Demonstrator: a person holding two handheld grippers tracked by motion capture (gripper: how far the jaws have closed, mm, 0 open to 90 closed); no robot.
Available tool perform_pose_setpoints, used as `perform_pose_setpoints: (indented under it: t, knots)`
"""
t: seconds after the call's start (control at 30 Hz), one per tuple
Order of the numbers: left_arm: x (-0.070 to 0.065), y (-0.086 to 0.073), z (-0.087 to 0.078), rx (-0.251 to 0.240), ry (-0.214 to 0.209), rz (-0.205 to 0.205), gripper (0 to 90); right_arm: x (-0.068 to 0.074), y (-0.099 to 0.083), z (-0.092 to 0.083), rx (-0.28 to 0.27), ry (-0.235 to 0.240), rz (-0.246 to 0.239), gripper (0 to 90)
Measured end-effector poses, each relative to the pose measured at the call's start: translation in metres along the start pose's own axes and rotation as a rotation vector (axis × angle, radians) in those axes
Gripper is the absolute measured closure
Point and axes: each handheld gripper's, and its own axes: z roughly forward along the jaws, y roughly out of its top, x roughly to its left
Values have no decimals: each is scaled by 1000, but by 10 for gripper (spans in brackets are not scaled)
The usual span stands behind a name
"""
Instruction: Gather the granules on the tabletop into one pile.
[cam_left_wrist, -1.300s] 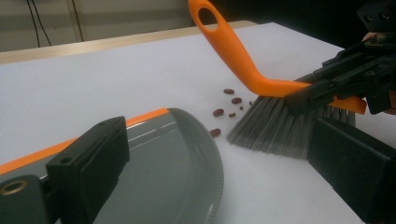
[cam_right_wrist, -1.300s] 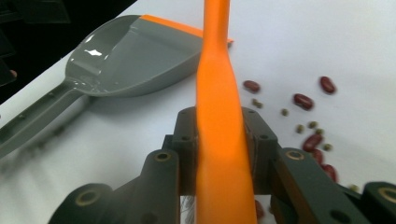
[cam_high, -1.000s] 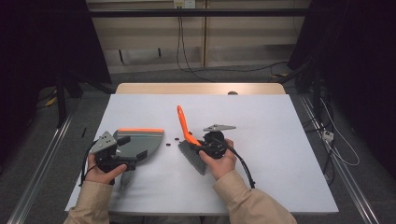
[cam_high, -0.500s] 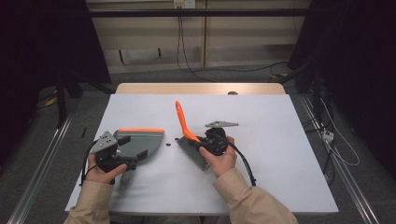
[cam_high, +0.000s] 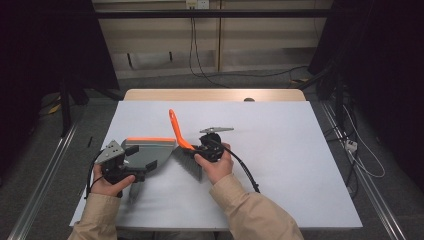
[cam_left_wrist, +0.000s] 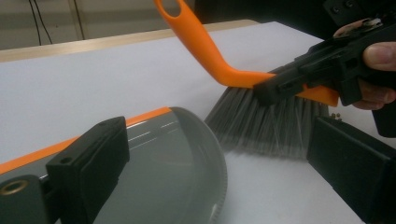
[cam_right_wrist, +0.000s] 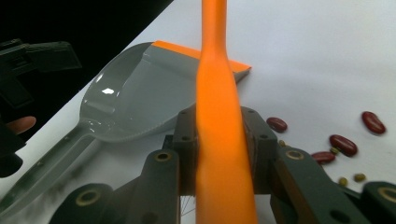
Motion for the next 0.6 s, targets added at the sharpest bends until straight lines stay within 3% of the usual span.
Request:
perform_pose_setpoints:
  t: [0.1,0.13,0.33,0.6]
  knots:
    - [0,0,0,-1,2,1,57,-4,2,5,6,-42,-3,712]
    - [0,0,0,-3,3,-1,57,-7,2,5,7,-36,16,712]
    - [-1,0,0,0,3,6,57,-20,4,-5,-2,-95,19,711]
    - [-2,0,2,4,2,11,58,-36,-1,-21,-27,-120,71,709]
